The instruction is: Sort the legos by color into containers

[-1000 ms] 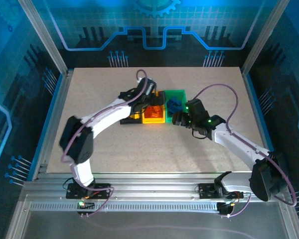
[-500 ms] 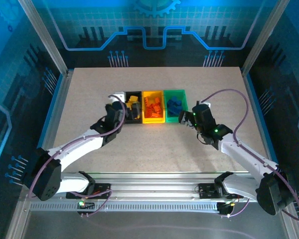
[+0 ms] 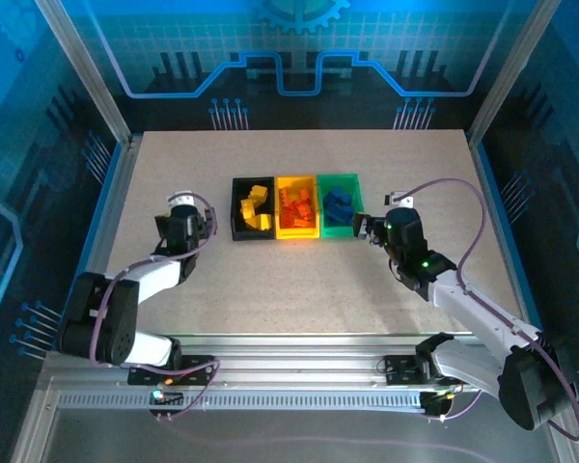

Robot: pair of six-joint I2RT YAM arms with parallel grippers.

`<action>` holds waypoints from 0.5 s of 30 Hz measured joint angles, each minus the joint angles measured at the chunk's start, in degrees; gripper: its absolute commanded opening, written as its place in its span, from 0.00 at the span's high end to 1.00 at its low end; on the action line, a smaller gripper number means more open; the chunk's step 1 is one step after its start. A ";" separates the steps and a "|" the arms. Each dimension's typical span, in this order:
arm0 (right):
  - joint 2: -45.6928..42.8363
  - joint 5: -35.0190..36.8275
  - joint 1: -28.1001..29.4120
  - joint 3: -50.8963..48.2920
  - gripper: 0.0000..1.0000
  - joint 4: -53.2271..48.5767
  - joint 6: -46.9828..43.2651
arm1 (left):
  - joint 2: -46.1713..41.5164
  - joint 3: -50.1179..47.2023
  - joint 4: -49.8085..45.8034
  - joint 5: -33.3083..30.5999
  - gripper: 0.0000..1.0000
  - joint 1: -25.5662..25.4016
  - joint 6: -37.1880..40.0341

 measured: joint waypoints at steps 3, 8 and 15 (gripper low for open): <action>-0.63 0.02 -1.97 -1.90 0.00 3.45 -2.40 | 3.43 -4.09 8.55 2.10 0.01 0.00 1.77; -2.21 -0.96 -8.90 -5.70 0.00 9.60 -8.22 | 6.12 -5.84 17.22 7.48 0.01 2.54 2.27; 4.22 -5.77 -18.36 -9.42 0.00 22.43 -15.87 | 7.17 -6.54 22.25 9.81 0.01 4.17 1.88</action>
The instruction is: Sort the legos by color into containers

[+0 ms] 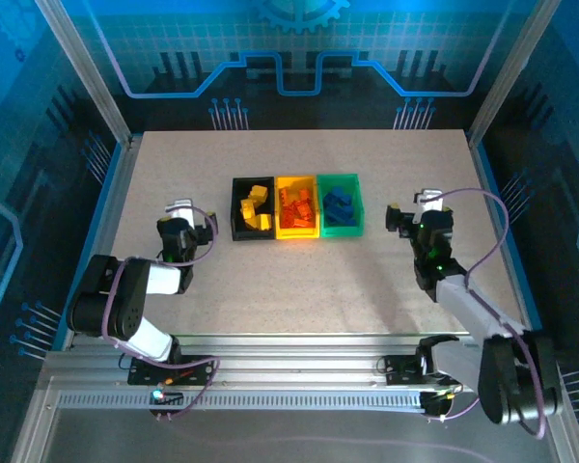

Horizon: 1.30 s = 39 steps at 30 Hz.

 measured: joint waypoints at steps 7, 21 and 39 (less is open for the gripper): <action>16.74 -6.97 -3.96 -3.34 0.00 11.56 -1.22 | 0.00 0.00 1.36 0.59 0.01 0.00 -0.48; 21.68 -9.53 -2.32 -2.93 0.00 18.45 -4.26 | 0.00 0.00 1.49 0.90 0.01 0.00 -0.50; 21.66 -9.53 -2.29 -2.93 0.00 18.60 -4.26 | 0.00 0.00 1.49 0.90 0.01 0.00 -0.50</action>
